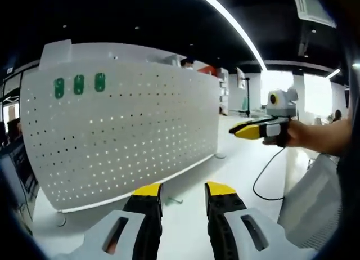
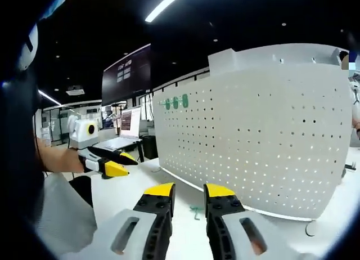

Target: Insert the hook assembly into the mounting plate slot until the hook locks in place.

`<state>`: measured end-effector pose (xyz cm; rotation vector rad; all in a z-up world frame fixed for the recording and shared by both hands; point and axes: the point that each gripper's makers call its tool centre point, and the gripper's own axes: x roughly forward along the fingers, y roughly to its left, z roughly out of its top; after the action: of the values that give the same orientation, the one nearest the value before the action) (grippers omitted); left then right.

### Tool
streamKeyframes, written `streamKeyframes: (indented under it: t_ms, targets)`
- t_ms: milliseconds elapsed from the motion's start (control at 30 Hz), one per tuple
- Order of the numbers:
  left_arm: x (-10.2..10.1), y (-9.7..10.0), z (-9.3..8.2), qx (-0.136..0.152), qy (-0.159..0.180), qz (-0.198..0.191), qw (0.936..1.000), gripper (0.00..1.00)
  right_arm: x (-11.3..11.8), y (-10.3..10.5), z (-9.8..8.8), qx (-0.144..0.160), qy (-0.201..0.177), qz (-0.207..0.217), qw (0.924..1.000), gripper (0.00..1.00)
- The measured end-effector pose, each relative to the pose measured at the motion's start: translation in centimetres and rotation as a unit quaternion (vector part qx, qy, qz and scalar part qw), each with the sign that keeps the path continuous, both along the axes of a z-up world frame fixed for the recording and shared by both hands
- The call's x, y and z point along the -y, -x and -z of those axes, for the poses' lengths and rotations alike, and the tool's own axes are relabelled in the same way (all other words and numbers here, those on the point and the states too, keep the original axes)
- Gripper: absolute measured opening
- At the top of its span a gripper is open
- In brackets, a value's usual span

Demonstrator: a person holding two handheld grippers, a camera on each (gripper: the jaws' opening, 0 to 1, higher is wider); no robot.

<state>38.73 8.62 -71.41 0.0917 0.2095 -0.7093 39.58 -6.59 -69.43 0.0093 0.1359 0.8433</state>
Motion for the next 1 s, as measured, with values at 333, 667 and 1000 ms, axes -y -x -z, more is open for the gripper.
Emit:
streamKeyframes:
  t_ms: [333, 667, 1000]
  targets:
    - [1.5, -3.2, 0.3, -0.002, -0.012, 0.028, 0.9995, 0.30, 0.8, 1.2, 0.7, -0.009, 0.003, 0.013, 0.9999, 0.20]
    - [3.2, -6.5, 3.0, -0.013, -0.056, 0.052, 0.9970, 0.26, 0.8, 1.6, 0.9, -0.010, -0.001, 0.017, 0.9998, 0.20]
    - [4.9, -9.0, 7.4, -0.045, -0.093, 0.062, 0.9928, 0.25, 0.7, 1.7, 1.8, -0.021, -0.003, 0.019, 0.9996, 0.20]
